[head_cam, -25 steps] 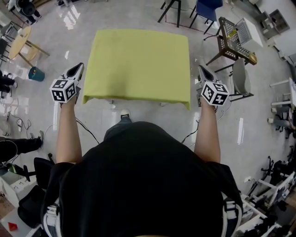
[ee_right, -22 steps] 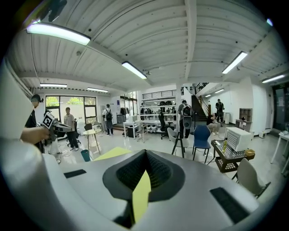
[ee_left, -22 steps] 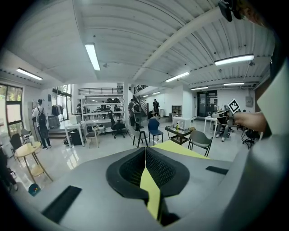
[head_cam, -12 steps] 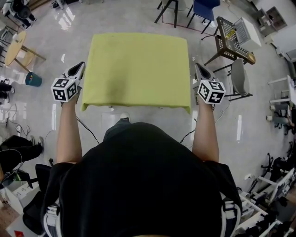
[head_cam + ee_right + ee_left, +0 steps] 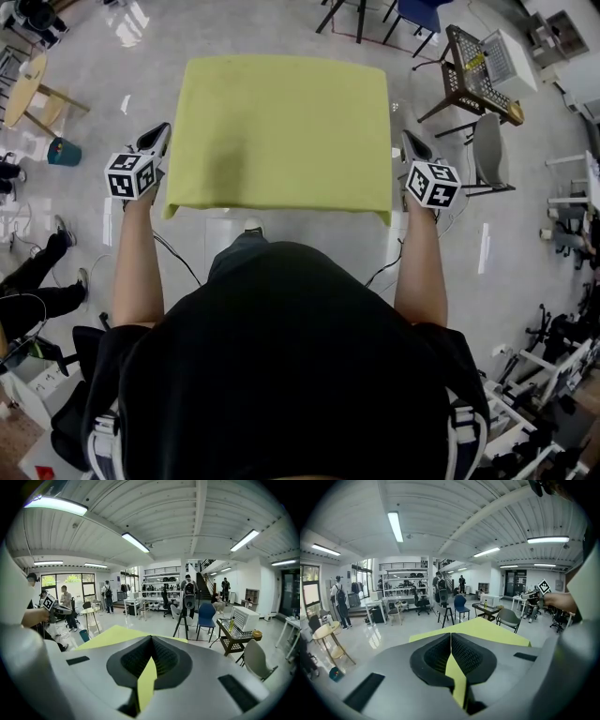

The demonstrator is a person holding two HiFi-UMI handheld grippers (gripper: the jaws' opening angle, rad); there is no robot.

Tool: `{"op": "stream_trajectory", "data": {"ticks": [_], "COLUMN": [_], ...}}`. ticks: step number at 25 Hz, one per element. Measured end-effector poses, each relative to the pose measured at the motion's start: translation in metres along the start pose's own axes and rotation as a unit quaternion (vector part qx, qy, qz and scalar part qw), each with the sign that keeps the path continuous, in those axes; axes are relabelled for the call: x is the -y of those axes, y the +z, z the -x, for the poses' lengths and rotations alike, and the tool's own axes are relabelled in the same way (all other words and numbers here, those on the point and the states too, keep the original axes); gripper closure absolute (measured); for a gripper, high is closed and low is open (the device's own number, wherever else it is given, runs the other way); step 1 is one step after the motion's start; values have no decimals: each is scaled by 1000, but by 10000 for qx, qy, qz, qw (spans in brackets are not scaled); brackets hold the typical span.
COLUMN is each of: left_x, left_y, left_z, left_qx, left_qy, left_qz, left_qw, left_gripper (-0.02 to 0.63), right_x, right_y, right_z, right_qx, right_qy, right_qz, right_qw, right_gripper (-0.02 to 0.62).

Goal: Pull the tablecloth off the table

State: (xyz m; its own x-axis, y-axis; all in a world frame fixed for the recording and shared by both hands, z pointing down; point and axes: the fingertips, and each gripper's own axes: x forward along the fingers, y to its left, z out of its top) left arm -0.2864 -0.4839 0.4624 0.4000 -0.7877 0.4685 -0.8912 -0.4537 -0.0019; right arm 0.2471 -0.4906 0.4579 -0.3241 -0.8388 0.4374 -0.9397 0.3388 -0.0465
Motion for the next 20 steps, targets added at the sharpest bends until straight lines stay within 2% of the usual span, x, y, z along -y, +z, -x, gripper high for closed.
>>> {"op": "stream_trajectory", "data": {"ticks": [7, 14, 20], "left_x": [-23, -37, -44], "left_y": [-55, -117, -166], "left_z": [-10, -21, -20], "left_qx": [-483, -915, -1377], "left_qy": [160, 112, 62], "left_qz": [189, 370, 389], "left_qw": [9985, 9951, 9897], "left_gripper": [581, 578, 543], "right_x": [22, 47, 57], "right_y": [-52, -128, -184], "right_z": [-12, -26, -26], "right_qx": [-434, -1106, -1662], "right_qy": [-236, -368, -324], "right_qz": [-202, -279, -117], "right_qw": [9986, 9928, 9855], "right_gripper": [580, 578, 534]}}
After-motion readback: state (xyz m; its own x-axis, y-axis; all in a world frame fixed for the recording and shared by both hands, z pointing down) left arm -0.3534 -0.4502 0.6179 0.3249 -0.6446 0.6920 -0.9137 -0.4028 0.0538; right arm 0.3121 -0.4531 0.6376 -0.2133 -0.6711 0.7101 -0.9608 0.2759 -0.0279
